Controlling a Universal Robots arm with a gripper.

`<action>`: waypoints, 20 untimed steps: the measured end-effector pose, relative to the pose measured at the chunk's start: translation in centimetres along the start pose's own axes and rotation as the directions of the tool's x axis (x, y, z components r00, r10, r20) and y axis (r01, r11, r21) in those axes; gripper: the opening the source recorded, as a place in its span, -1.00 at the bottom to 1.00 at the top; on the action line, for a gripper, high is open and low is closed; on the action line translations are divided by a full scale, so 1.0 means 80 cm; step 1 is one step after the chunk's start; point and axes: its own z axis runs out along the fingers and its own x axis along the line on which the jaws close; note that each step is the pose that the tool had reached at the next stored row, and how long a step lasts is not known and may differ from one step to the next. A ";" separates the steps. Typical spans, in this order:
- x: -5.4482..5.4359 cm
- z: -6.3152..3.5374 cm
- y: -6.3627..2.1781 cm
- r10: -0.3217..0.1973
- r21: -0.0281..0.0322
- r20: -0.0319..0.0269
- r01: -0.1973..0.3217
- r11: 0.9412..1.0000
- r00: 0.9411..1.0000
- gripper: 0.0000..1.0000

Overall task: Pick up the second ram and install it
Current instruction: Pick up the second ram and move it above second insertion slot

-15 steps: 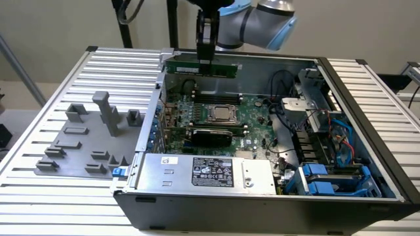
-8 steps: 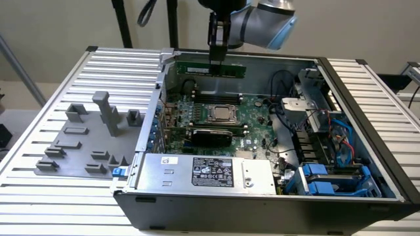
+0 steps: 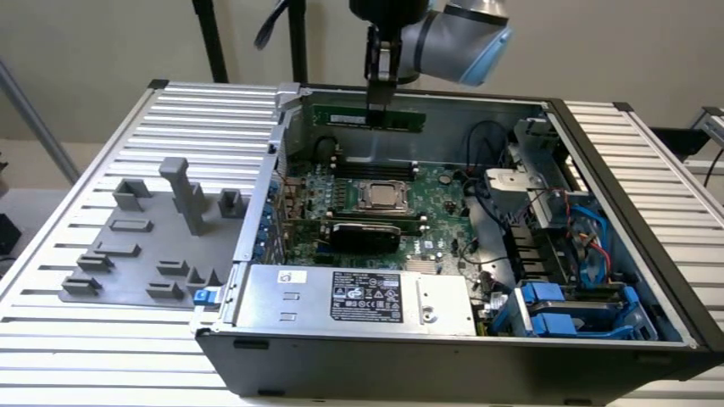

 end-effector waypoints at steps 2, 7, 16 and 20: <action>-0.007 0.004 -0.002 0.000 0.000 0.001 0.000 1.000 1.000 -0.73; -0.019 0.013 -0.012 0.000 0.000 0.005 0.000 1.000 1.000 -0.73; -0.024 0.020 -0.042 -0.001 0.003 0.014 0.001 1.000 1.000 -0.73; -0.023 0.024 -0.044 -0.004 0.011 0.019 0.003 1.000 1.000 -0.73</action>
